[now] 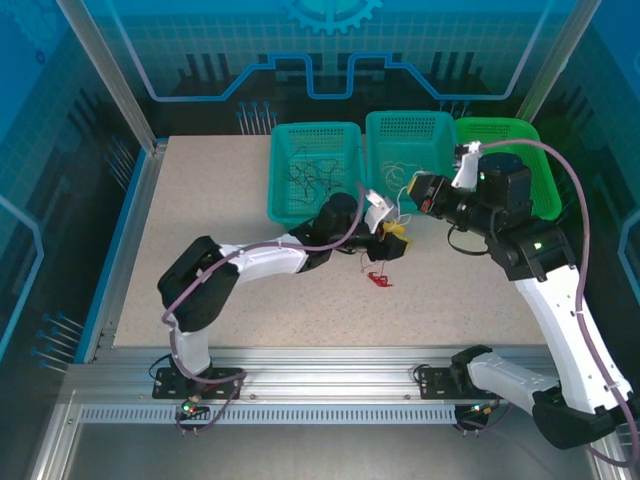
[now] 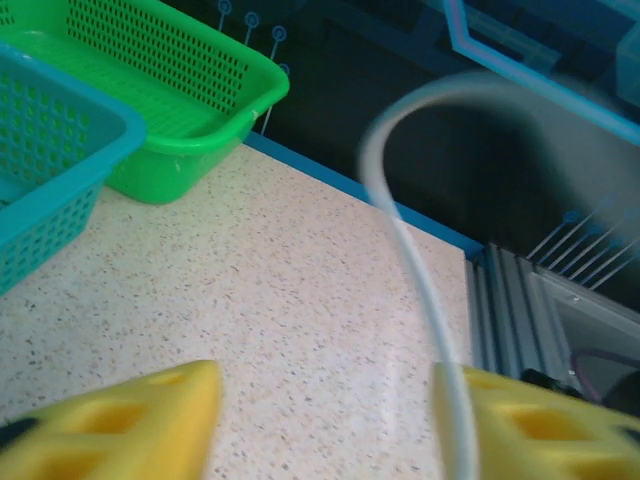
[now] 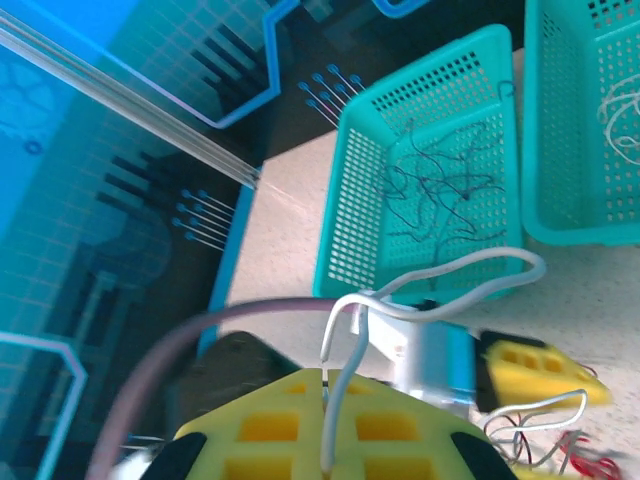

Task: Untangle the cables

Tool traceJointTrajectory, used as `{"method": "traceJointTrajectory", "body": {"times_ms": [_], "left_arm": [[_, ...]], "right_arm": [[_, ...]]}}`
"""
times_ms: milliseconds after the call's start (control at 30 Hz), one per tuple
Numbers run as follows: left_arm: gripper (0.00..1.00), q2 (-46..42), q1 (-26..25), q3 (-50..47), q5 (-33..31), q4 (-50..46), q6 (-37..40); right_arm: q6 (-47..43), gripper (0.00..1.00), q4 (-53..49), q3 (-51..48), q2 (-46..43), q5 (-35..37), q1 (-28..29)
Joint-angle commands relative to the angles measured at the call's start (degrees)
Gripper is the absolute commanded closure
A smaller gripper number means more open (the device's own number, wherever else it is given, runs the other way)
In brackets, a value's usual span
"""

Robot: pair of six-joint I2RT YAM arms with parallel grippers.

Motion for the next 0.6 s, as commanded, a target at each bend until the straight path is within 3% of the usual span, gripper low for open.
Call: {"method": "traceJointTrajectory", "body": {"times_ms": [0, 67, 200, 467, 567], "left_arm": [[0.83, 4.0, -0.1, -0.1, -3.0, 6.6, -5.7], [0.97, 5.0, -0.1, -1.7, -5.0, 5.8, -7.0], [0.97, 4.0, 0.0, -8.4, -9.3, 5.7, -6.8], [0.92, 0.4, 0.4, -20.2, -13.2, 7.1, -7.0], [0.81, 0.6, 0.6, -23.2, -13.5, 9.5, -8.2]], "right_arm": [[4.4, 1.00, 0.9, 5.0, -0.4, 0.6, 0.3], [6.1, 1.00, 0.4, 7.4, -0.8, 3.1, -0.4], [7.5, 1.00, -1.1, 13.3, -1.1, 7.2, -5.1], [3.2, 1.00, 2.1, 25.8, 3.4, 8.0, -13.4], [1.3, 1.00, 1.8, 32.7, 6.9, 8.0, -15.1]]}}
